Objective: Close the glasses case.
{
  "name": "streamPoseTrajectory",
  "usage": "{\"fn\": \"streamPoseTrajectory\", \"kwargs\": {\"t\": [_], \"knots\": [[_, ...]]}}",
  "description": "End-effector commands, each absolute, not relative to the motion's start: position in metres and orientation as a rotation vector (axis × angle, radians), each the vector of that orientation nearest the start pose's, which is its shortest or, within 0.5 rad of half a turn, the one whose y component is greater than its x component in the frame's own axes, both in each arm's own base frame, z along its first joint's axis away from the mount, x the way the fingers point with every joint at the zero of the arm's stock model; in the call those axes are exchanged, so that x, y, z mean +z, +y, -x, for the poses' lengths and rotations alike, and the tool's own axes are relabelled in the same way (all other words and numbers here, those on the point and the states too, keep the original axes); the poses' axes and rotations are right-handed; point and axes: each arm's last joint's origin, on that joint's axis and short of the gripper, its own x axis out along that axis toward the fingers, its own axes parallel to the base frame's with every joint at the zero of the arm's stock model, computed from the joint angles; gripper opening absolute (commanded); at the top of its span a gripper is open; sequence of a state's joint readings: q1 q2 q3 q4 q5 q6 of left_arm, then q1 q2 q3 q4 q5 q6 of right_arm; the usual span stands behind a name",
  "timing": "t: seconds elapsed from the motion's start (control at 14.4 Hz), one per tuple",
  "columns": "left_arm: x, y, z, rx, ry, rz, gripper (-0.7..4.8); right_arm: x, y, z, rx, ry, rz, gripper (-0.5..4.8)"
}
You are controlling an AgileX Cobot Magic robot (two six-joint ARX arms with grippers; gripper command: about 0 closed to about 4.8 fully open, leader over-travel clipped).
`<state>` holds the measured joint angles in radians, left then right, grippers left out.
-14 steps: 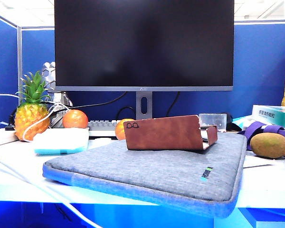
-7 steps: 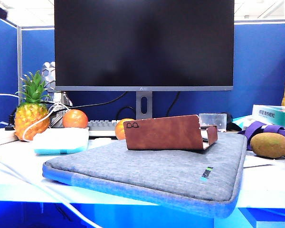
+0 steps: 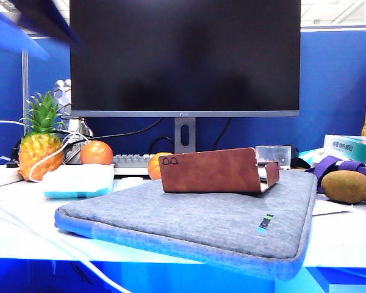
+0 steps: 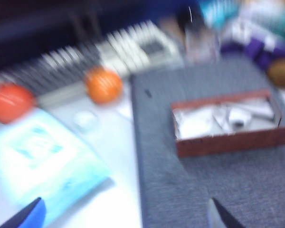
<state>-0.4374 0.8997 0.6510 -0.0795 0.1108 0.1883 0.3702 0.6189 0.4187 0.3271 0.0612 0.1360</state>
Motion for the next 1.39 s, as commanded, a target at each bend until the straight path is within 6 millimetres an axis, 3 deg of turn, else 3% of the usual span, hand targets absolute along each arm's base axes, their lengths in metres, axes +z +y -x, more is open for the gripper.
{"fn": "streamPoseTrajectory", "kwargs": {"t": [0.07,0.35,0.63,0.97,1.11,1.39], "knots": [[0.277,-0.112,-0.223,-0.698,0.359,-0.228,4.53,0.294,0.066,-0.201,0.31,0.121,-0.105,0.0],[0.265,-0.133,-0.258,-0.881,0.439,-0.184,4.53,0.295,0.053,-0.263,0.349,0.266,-0.125,-0.01],[0.245,-0.142,-0.266,-0.908,0.535,-0.171,4.52,0.287,0.034,-0.3,0.339,0.321,-0.152,-0.01],[0.212,-0.202,-0.276,-0.931,0.587,-0.272,4.52,0.247,0.041,-0.365,0.446,0.464,-0.191,-0.01],[0.206,-0.215,-0.281,-0.907,0.6,-0.303,4.52,0.231,0.041,-0.379,0.443,0.519,-0.194,-0.01],[0.206,-0.22,-0.29,-0.87,0.577,-0.34,4.52,0.185,0.043,-0.389,0.475,0.678,-0.224,-0.01]]}}
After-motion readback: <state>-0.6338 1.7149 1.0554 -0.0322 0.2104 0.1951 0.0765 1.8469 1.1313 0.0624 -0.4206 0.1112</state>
